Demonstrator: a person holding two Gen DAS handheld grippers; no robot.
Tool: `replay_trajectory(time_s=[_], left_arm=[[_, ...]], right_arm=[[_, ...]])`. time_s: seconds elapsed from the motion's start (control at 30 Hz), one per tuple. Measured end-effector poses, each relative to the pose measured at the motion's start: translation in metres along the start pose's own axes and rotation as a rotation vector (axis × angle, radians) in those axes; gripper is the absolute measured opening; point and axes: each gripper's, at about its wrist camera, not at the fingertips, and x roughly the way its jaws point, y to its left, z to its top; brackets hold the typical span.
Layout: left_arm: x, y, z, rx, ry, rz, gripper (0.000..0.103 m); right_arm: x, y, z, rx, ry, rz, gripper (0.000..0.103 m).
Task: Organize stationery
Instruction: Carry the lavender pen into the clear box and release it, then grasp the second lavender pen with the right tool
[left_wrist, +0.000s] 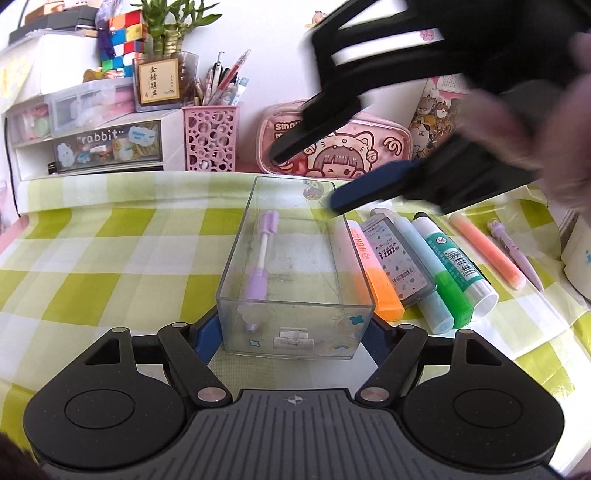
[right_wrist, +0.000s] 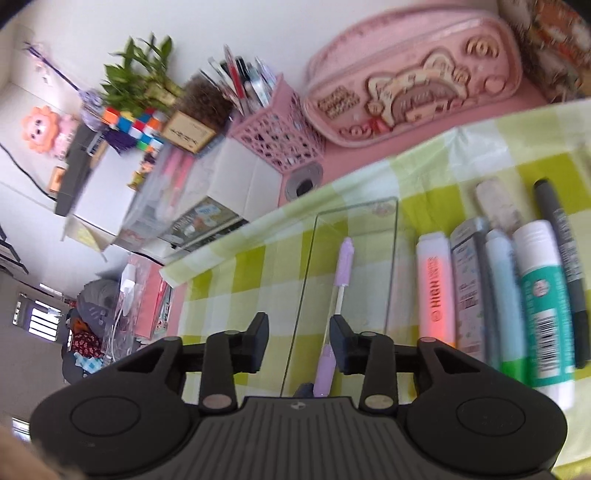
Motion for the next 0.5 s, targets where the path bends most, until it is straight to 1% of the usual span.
replay_trajectory(time_s=[0.07,0.13,0.2,0.27,0.43,0.5], left_arm=[[0.001,0.000,0.001,0.003,0.001,0.003,0.074],[0.002,-0.001,0.001,0.007,0.003,0.006,0.074],[0.001,-0.001,0.001,0.010,0.003,0.008,0.074],[0.001,-0.001,0.001,0.013,0.003,0.009,0.074],[0.002,-0.003,0.001,0.030,0.007,0.020,0.073],[0.003,-0.004,0.001,0.040,0.009,0.026,0.073]], right_arm=[[-0.019,-0.006,-0.003,-0.013,-0.048,-0.020,0.048],[-0.036,-0.017,-0.007,-0.014,-0.102,-0.048,0.058],[-0.051,-0.034,-0.013,0.020,-0.151,-0.071,0.062],[-0.063,-0.051,-0.018,0.057,-0.184,-0.093,0.062],[-0.087,-0.089,-0.036,0.094,-0.273,-0.217,0.063],[-0.097,-0.102,-0.042,0.107,-0.313,-0.254,0.065]])
